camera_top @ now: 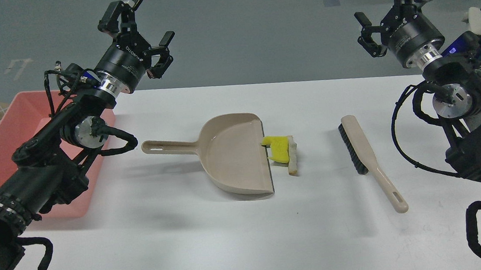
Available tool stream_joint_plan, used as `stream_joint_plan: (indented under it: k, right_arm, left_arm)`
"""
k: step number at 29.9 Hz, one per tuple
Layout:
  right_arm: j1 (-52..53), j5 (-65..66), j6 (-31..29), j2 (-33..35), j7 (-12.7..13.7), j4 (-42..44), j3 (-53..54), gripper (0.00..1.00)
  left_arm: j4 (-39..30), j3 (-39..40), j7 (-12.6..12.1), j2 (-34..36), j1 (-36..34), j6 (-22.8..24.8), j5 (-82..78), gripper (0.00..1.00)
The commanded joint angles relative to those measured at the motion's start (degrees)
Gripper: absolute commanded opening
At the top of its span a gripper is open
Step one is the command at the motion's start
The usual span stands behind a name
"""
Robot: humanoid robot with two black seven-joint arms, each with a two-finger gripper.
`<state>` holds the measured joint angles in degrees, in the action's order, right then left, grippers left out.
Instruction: Sweep and dump garbage into bin
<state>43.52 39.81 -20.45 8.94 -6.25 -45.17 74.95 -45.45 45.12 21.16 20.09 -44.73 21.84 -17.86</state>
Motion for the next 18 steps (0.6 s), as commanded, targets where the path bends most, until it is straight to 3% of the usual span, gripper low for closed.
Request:
stream_joint_plan:
  k: [1, 18]
  right_arm:
    - [0.07, 0.01, 0.14, -0.15, 0.01, 0.00, 0.02, 1.00]
    - [0.34, 0.10, -0.03, 0.64, -0.17, 0.26, -0.24, 1.00]
  left_arm:
    - [-0.16, 0.05, 0.02, -0.14, 0.00, 0.14, -0.07, 0.98]
    - [-4.03, 0.67, -0.42, -0.23, 0.09, -0.04, 0.72, 0.98]
